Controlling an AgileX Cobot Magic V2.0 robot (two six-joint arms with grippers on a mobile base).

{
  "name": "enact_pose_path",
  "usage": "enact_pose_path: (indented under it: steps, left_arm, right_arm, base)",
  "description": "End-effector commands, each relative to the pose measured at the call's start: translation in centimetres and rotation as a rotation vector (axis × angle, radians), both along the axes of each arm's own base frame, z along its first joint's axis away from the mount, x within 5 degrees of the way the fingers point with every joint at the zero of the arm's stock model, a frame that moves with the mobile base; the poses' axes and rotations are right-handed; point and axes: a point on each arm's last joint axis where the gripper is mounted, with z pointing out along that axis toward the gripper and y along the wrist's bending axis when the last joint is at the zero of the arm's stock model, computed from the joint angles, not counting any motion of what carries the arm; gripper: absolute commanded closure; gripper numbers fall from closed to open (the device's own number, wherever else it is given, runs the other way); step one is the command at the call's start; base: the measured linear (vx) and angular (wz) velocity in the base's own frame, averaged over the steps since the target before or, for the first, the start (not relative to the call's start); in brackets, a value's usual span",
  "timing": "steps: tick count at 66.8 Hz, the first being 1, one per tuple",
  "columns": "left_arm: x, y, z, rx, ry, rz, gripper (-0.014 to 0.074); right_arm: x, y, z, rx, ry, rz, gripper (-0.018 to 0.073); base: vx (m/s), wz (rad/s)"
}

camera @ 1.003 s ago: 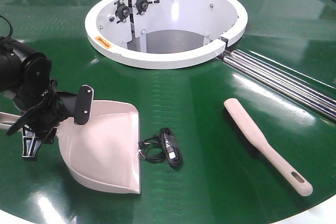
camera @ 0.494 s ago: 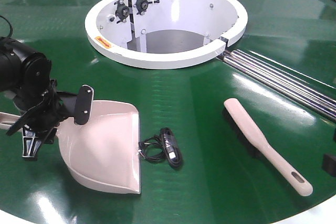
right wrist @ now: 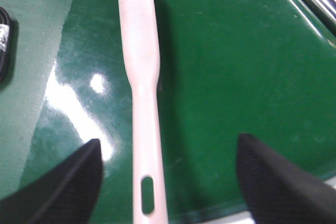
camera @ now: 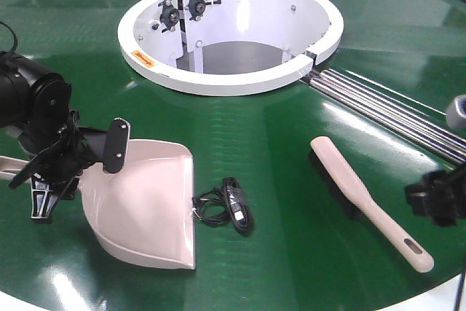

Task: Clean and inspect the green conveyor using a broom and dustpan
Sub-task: 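Lower the right gripper onto the brush handle and grasp it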

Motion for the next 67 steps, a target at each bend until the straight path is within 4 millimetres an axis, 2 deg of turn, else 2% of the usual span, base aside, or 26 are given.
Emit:
enact_pose_path:
  steps: [1, 25, 32, 41, 67]
  left_arm:
    - [-0.2, -0.3, 2.3, -0.032, -0.072, -0.005, 0.0594]
    - [-0.2, -0.3, 2.3, -0.032, -0.072, -0.005, 0.0594]
    - [-0.2, -0.3, 2.3, -0.032, -0.072, -0.005, 0.0594]
    - [-0.2, -0.3, 2.3, -0.032, -0.072, -0.005, 0.0594]
    - [-0.2, -0.3, 2.3, -0.032, -0.072, -0.005, 0.0594]
  right_arm:
    - [1.8, 0.3, 1.4, 0.028, -0.024, 0.007, -0.0013]
    - [6.8, 1.5, -0.9, 0.018, 0.258, 0.085, 0.003]
    - [7.6, 2.9, -1.9, -0.042, 0.333, 0.154, 0.003]
    - [8.9, 3.7, -3.6, -0.1, 0.412, 0.146, 0.003]
    - [11.1, 3.7, -7.9, -0.151, 0.541, 0.114, 0.003]
  base:
    - [0.0, 0.0]
    - [0.0, 0.0]
    - [0.0, 0.0]
    - [0.0, 0.0]
    - [0.0, 0.0]
